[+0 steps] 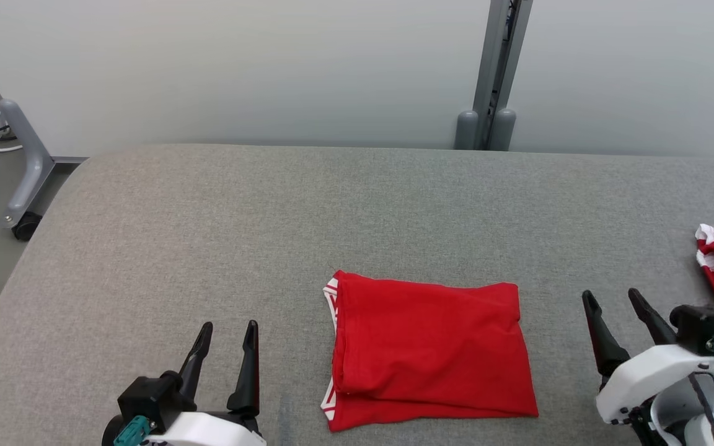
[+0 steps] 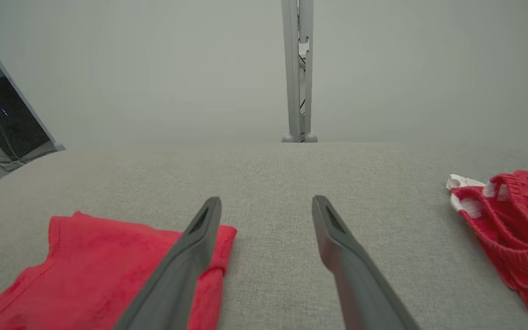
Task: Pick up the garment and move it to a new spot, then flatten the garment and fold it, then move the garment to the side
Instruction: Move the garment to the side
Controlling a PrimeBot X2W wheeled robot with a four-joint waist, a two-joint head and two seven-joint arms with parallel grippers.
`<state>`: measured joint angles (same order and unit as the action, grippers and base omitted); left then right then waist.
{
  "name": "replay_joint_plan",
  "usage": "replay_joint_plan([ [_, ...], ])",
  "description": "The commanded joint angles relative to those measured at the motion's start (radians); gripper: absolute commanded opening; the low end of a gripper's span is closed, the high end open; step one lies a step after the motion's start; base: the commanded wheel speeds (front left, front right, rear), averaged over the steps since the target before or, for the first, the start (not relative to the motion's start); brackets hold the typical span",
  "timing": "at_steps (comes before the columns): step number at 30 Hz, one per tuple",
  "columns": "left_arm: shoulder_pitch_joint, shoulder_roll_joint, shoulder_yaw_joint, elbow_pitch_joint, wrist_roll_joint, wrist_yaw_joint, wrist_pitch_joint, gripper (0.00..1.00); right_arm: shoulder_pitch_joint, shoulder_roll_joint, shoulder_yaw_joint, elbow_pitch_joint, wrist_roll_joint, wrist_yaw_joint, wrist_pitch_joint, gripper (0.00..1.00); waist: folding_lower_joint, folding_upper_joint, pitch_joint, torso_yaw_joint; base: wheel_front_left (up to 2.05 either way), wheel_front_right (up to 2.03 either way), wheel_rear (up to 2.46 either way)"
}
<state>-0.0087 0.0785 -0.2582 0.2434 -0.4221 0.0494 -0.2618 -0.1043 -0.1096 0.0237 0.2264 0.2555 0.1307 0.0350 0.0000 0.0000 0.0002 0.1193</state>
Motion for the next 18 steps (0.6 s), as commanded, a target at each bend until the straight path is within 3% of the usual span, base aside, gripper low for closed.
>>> replay_joint_plan([
  [1, -0.009, 0.001, 0.000, 0.002, 0.000, -0.002, -0.004, 1.00, -0.018, -0.017, 0.007, 0.009, 0.036, 0.000, 0.041, 1.00, 0.0000, 0.0000, 0.005, 0.009, 0.00, 0.00, 0.00],
  [9, -0.023, -0.008, -0.004, 0.006, -0.002, -0.006, -0.004, 1.00, -0.084, -0.143, 0.107, 0.069, 0.250, 0.000, 0.320, 1.00, 0.0000, 0.0000, 0.041, 0.057, 0.00, 0.00, 0.00],
  [18, -0.044, -0.012, -0.001, 0.005, 0.008, -0.013, -0.003, 1.00, -0.148, -0.201, 0.187, 0.126, 0.427, 0.000, 0.439, 1.00, 0.0000, 0.0000, 0.084, 0.102, 0.00, 0.00, 0.00],
])
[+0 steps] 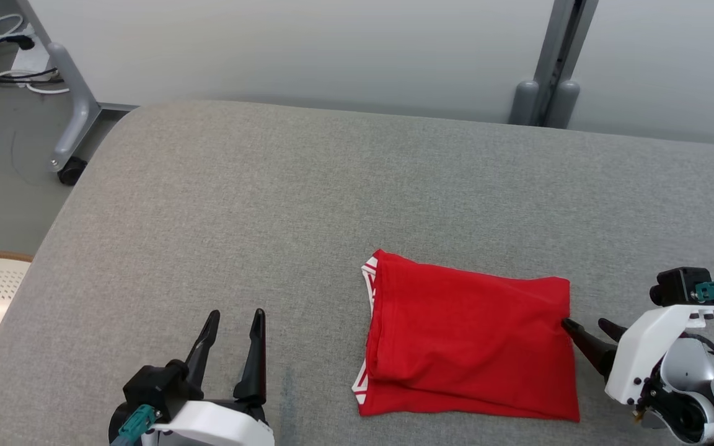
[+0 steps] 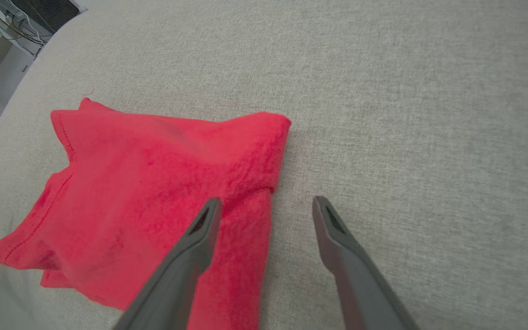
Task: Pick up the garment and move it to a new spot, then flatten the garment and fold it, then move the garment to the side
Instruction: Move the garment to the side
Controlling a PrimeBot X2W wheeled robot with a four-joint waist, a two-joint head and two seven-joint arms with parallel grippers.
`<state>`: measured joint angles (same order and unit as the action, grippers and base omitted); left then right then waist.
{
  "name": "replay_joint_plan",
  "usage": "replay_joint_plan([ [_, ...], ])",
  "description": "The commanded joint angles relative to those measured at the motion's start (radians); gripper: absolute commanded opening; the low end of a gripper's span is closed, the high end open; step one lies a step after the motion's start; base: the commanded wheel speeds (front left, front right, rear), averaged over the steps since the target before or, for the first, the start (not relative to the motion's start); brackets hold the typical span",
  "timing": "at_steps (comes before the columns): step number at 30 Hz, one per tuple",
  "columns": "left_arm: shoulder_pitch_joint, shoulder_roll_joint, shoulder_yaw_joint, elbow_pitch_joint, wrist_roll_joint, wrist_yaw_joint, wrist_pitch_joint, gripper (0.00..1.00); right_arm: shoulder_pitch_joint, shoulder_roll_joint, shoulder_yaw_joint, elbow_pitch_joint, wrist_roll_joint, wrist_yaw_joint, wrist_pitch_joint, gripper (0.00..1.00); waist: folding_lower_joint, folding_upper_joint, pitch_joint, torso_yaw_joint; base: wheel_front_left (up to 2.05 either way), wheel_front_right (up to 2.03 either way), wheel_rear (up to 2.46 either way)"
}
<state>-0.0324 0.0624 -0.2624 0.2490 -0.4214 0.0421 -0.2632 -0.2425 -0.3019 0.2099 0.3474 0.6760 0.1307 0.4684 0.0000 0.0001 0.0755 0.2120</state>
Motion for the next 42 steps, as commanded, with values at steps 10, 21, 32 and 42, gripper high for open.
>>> replay_joint_plan([
  [10, -0.033, 0.000, 0.013, 0.003, 0.015, -0.011, -0.002, 1.00, -0.064, -0.036, 0.069, 0.102, 0.119, 0.000, 0.062, 1.00, 0.0000, -0.0001, 0.037, 0.043, 0.00, 0.00, 0.00],
  [21, -0.041, -0.006, 0.020, -0.005, 0.018, -0.015, -0.002, 1.00, -0.121, -0.044, 0.140, 0.158, 0.174, 0.000, 0.041, 0.00, 0.0000, -0.0001, 0.056, 0.027, 0.00, 0.00, 0.00],
  [32, -0.047, -0.009, 0.009, -0.039, 0.037, -0.027, -0.002, 1.00, -0.182, -0.155, 0.151, 0.142, 0.174, 0.000, -0.010, 0.00, 0.0000, -0.0001, 0.070, -0.089, 0.00, 0.00, 0.00],
  [42, -0.075, -0.009, -0.003, -0.039, 0.046, -0.034, -0.002, 1.00, -0.231, -0.204, 0.124, 0.113, 0.141, 0.000, -0.023, 0.00, 0.0000, -0.0001, 0.102, -0.291, 0.00, 0.00, 0.00],
])
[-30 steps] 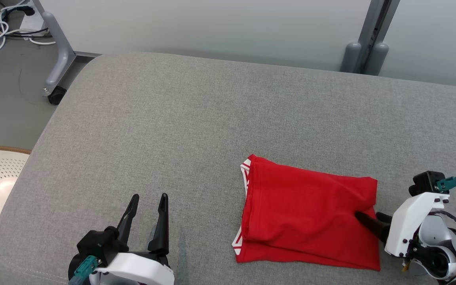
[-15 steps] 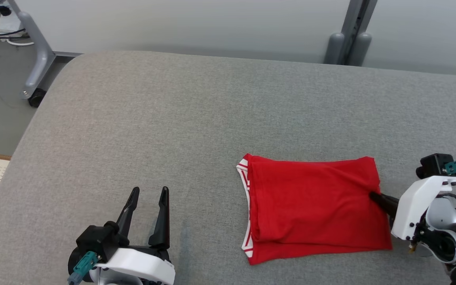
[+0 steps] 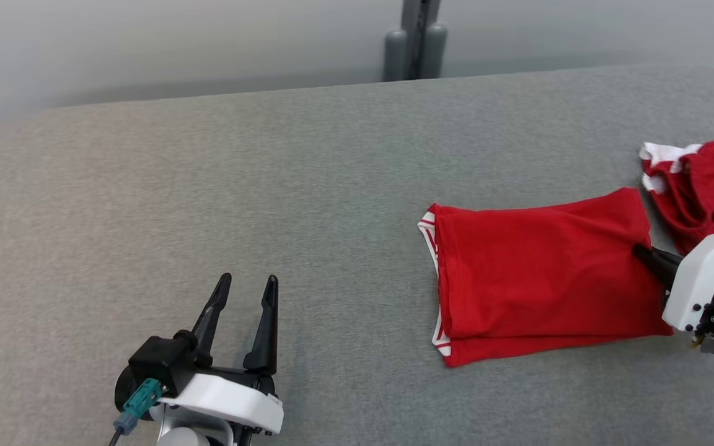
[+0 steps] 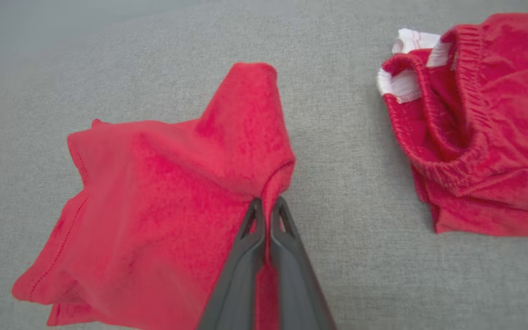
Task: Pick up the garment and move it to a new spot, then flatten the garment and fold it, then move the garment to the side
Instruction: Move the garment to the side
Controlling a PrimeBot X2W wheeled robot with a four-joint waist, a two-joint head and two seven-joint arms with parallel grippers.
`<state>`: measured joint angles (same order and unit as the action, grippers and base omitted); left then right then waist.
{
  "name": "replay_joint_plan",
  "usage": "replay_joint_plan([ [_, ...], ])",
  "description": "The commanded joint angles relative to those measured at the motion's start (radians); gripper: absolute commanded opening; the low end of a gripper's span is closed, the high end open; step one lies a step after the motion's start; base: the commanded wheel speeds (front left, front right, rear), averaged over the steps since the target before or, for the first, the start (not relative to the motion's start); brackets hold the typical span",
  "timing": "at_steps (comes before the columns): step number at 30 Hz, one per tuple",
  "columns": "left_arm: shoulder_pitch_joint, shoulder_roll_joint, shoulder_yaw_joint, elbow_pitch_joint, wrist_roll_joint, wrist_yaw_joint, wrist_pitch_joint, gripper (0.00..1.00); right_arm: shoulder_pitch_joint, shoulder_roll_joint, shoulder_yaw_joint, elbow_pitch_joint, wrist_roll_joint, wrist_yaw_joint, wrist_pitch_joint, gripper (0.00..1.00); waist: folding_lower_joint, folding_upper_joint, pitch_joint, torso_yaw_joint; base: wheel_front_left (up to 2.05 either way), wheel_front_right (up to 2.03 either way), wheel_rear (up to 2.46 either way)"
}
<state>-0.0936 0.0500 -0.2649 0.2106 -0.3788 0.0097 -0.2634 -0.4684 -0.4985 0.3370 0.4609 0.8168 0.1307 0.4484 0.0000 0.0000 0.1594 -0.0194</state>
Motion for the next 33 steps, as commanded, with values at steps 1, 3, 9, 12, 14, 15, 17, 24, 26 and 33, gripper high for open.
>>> replay_joint_plan([
  [1, -0.018, 0.003, 0.003, 0.000, 0.003, -0.001, -0.001, 1.00, -0.013, -0.003, -0.001, -0.005, -0.002, 0.000, -0.003, 0.00, 0.0000, 0.0000, 0.024, -0.085, 0.00, 0.00, 0.00],
  [3, -0.030, 0.003, 0.000, 0.003, 0.009, -0.004, -0.001, 1.00, -0.024, 0.002, -0.002, -0.012, -0.009, 0.000, -0.008, 0.00, 0.0000, 0.0000, 0.035, -0.126, 0.00, 0.00, 0.00],
  [9, -0.066, 0.005, -0.005, 0.014, 0.025, -0.013, -0.002, 1.00, -0.064, 0.026, 0.010, -0.014, -0.026, 0.000, -0.032, 0.00, 0.0000, 0.0000, 0.067, -0.214, 0.00, 0.00, 0.00],
  [12, -0.079, 0.005, -0.008, 0.023, 0.029, -0.016, -0.001, 1.00, -0.083, 0.035, 0.018, -0.008, -0.027, 0.000, -0.042, 0.00, 0.0000, 0.0000, 0.073, -0.229, 0.00, 0.00, 0.00],
  [14, -0.084, 0.005, -0.011, 0.027, 0.030, -0.016, -0.001, 1.00, -0.096, 0.041, 0.024, -0.006, -0.027, 0.000, -0.047, 0.00, 0.0000, 0.0000, 0.075, -0.230, 0.00, 0.00, 0.00],
  [15, -0.085, 0.005, -0.013, 0.029, 0.030, -0.018, -0.001, 1.00, -0.103, 0.041, 0.027, -0.004, -0.027, 0.000, -0.049, 0.00, 0.0000, 0.0000, 0.075, -0.227, 0.00, 0.00, 0.00],
  [17, -0.085, 0.005, -0.014, 0.036, 0.027, -0.020, -0.001, 1.00, -0.117, 0.038, 0.032, -0.001, -0.026, 0.000, -0.051, 0.00, 0.0000, 0.0000, 0.072, -0.215, 0.00, 0.00, 0.00],
  [24, -0.067, 0.004, -0.007, 0.036, 0.017, -0.012, -0.001, 1.00, -0.178, 0.014, 0.028, 0.019, -0.033, 0.000, -0.035, 0.00, 0.0000, 0.0000, 0.054, -0.158, 0.00, 0.00, 0.00],
  [26, -0.063, 0.004, -0.008, 0.037, 0.013, -0.014, -0.001, 1.00, -0.221, 0.002, 0.009, 0.045, -0.050, 0.000, -0.023, 0.00, 0.0000, 0.0000, 0.049, -0.135, 0.00, 0.00, 0.00],
  [33, -0.057, 0.003, -0.013, 0.034, 0.007, -0.009, -0.001, 1.00, -0.328, 0.001, -0.034, 0.149, -0.120, 0.000, -0.009, 0.00, 0.0000, 0.0000, 0.047, -0.097, 0.00, 0.00, 0.00],
])
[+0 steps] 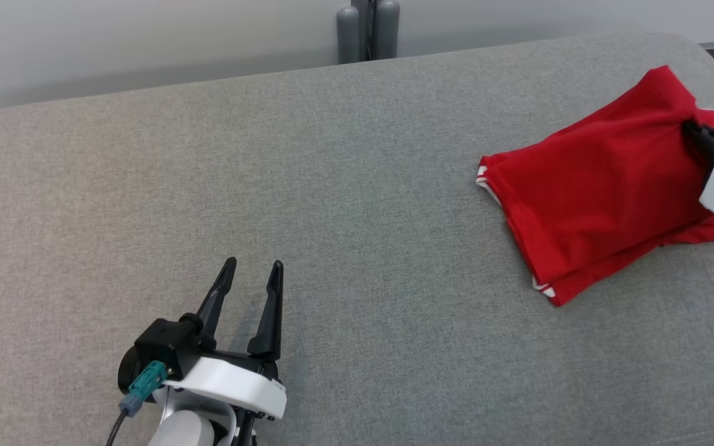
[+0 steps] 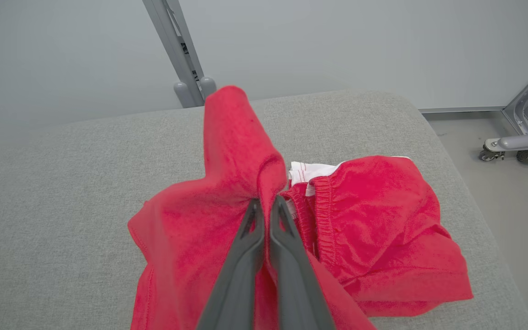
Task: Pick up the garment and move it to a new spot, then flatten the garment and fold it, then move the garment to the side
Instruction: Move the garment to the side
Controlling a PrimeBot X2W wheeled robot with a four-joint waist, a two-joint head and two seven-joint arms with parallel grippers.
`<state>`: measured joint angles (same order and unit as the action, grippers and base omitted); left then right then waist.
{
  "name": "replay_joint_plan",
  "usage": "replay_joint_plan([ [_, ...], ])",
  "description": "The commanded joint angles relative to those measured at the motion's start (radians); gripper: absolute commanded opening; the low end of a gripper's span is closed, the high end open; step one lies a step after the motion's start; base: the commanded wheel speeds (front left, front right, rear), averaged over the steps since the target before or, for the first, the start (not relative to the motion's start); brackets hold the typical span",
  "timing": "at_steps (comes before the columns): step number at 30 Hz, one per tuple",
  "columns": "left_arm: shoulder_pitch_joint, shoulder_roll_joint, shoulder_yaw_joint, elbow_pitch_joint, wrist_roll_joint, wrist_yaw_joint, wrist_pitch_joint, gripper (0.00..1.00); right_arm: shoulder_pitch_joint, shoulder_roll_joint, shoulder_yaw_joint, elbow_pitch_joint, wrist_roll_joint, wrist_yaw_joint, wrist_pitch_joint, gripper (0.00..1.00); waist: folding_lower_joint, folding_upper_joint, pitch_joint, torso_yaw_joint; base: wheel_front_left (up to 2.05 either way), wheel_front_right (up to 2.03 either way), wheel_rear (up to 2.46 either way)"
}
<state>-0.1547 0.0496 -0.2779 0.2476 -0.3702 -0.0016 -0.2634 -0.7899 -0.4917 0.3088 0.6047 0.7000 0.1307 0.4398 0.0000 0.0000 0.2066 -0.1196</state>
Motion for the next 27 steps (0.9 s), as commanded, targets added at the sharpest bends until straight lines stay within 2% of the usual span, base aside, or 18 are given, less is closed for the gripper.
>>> replay_joint_plan([
  [1, 0.006, 0.003, 0.000, -0.002, -0.003, 0.003, -0.001, 1.00, -0.018, -0.005, -0.012, 0.023, -0.011, 0.000, 0.003, 0.00, 0.0000, 0.0000, -0.001, 0.008, 0.00, 0.00, 0.00],
  [8, 0.018, 0.003, -0.008, -0.008, -0.012, 0.010, -0.001, 1.00, -0.079, -0.062, -0.058, 0.123, -0.084, 0.000, 0.015, 0.00, 0.0000, 0.0000, -0.003, 0.030, 0.00, 0.00, 0.00],
  [15, 0.018, 0.003, -0.016, -0.015, -0.010, 0.011, -0.001, 1.00, -0.113, -0.123, -0.087, 0.169, -0.153, 0.000, 0.021, 0.00, 0.0000, 0.0000, 0.008, 0.045, 0.00, 0.00, 0.00],
  [27, -0.019, 0.004, -0.032, -0.015, 0.006, 0.006, -0.001, 1.00, -0.141, -0.189, -0.135, 0.305, -0.376, 0.000, -0.035, 0.00, 0.0000, 0.0000, 0.090, 0.098, 0.00, 0.00, 0.00],
])
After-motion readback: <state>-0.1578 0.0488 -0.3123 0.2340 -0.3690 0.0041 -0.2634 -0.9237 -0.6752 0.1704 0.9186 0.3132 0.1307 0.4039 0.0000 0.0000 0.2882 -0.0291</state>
